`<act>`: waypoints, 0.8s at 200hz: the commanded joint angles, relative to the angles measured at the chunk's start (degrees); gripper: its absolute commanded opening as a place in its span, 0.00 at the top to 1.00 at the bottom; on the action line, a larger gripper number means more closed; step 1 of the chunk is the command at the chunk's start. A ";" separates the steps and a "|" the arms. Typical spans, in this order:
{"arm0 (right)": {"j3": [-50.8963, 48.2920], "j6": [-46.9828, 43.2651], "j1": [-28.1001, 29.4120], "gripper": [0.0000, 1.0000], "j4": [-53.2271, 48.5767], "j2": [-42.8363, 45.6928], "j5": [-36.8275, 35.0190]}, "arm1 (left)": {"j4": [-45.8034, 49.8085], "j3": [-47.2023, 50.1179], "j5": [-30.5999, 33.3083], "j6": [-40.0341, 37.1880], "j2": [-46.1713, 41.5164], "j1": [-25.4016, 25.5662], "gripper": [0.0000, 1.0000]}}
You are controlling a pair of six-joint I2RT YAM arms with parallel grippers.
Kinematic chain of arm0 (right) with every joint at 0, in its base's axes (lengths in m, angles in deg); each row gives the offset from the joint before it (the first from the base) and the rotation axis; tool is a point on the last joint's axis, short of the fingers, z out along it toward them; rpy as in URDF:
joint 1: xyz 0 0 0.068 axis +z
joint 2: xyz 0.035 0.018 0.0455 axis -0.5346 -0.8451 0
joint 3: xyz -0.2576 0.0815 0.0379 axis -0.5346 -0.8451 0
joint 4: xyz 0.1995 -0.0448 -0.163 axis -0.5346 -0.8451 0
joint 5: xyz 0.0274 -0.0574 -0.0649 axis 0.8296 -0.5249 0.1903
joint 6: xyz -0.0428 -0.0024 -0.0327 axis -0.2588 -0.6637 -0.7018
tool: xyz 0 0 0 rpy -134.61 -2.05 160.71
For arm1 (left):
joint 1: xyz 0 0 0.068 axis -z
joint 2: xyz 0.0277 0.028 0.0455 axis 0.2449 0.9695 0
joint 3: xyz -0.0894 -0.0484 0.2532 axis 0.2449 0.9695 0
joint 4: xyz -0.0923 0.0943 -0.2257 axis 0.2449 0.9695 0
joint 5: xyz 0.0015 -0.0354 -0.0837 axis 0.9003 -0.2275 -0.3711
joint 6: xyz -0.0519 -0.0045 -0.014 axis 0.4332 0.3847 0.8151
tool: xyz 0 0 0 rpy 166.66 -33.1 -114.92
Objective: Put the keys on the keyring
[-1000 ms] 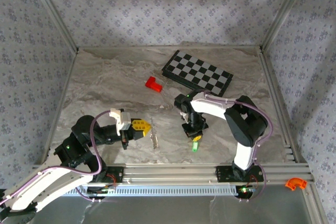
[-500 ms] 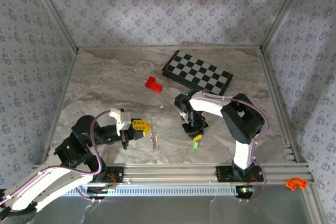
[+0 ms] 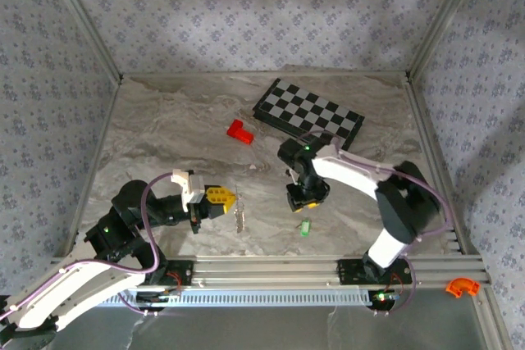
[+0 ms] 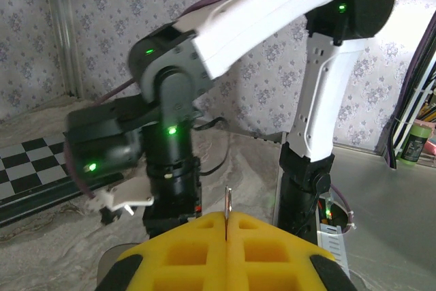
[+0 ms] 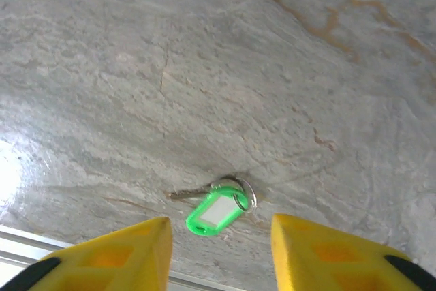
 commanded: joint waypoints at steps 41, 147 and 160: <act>-18.96 22.80 3.86 0.49 20.24 18.42 -3.65 | -2.24 -1.72 -0.83 0.07 0.58 0.48 1.00; -37.27 30.93 6.13 0.54 35.90 32.02 -7.79 | -1.46 -3.00 -1.10 -0.12 2.24 0.51 1.00; -37.82 31.10 6.21 0.55 35.96 32.20 -7.77 | -1.50 -2.98 -1.02 -0.12 2.32 0.49 1.00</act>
